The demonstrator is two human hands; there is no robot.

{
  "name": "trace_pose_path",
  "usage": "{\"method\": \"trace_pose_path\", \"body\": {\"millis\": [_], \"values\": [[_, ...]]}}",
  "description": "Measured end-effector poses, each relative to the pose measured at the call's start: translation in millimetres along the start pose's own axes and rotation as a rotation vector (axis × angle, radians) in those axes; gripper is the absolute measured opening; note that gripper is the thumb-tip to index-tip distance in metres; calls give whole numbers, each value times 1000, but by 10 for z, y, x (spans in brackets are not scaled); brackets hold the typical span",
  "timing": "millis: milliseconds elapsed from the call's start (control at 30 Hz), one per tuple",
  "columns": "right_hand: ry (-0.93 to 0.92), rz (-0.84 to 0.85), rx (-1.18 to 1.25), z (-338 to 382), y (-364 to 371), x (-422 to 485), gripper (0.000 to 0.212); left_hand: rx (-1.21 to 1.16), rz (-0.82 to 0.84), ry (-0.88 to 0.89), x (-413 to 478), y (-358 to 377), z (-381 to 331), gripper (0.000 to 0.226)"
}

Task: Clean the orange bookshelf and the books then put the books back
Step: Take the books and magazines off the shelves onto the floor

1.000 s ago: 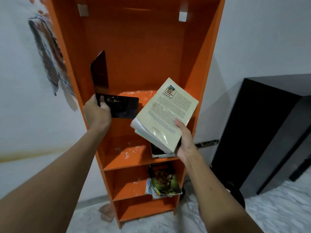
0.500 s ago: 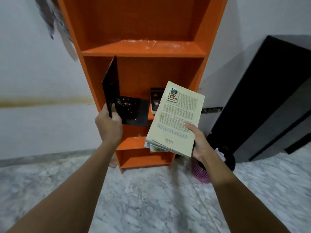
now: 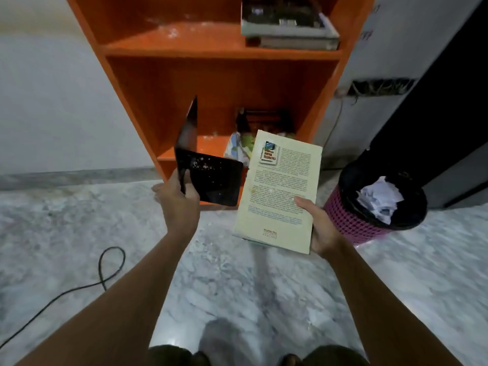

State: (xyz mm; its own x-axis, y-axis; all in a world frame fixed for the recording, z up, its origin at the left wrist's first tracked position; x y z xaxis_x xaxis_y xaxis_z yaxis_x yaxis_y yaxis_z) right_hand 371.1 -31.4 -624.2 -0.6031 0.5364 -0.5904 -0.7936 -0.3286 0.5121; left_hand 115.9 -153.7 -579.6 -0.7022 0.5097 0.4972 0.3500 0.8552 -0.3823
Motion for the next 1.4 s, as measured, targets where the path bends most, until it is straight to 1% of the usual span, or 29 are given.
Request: {"method": "trace_pose_path", "body": {"millis": [100, 167, 233, 333, 400, 500, 667, 733, 800, 933, 1033, 1133, 1200, 1300, 1333, 1400], "values": [[57, -31, 43, -646, -479, 496, 50, -10, 17, -37, -547, 306, 750, 24], [75, -53, 3, -1050, -796, 848, 45, -6, 19, -68, -904, 539, 1234, 23], [88, -95, -61, -1401, -1068, 1164, 45, 5, 28, -122, -1204, 773, 1727, 24], [99, -108, -114, -1846, -1457, 1724, 36, -17, 54, -167, -1553, 1205, 2448, 25], [124, -98, -144, -2086, -1649, 2122, 35, 2, 57, -192, -1743, 1461, 2870, 26], [198, -127, -148, -2286, -1923, 2681, 42, 35, 49, -221, -1953, 1779, 3355, 26], [271, -139, -172, -2560, -2279, 3399, 29, 85, 112, -276, -2289, 2172, 4030, 28], [260, -178, -209, -2647, -2412, 3542, 31, 87, 108, -297, -2376, 2198, 4128, 29], [227, -246, -298, -2681, -2498, 3633, 37, 90, 102, -316, -2445, 2208, 4194, 31], [169, -507, -522, -2656, -2575, 3638, 36, 110, 91, -446, -2506, 2186, 4209, 27], [131, -588, -669, -2664, -2559, 3600, 41, 176, 188, -544, -2476, 2171, 4284, 29], [88, -627, -832, -2654, -2480, 3525, 35, 221, 323, -553, -2397, 2139, 4370, 31], [84, -639, -888, -2601, -2426, 3458, 36, 227, 388, -564, -2337, 2076, 4353, 33], [83, -653, -893, -2420, -2321, 3319, 52, 228, 382, -523, -2174, 1907, 4160, 45], [50, -657, -898, -2303, -2250, 3254, 54, 249, 361, -479, -2080, 1838, 4052, 51], [-66, -657, -950, -2019, -2030, 3056, 50, 321, 308, -336, -1844, 1722, 3767, 56]]}}
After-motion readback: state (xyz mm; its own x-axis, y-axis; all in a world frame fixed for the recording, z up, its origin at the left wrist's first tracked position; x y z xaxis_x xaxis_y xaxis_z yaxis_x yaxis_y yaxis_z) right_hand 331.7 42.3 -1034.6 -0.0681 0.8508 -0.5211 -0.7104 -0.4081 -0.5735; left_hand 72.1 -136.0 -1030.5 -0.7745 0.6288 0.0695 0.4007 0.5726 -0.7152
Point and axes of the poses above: each hand's wrist, its own x-axis towards the middle knuckle, its own y-axis out of the palm, z = x × y, the point moved 3 cm from there along x, towards the middle knuckle, and after that the axes turned 11 degrees about y, right-handed, at the moved point
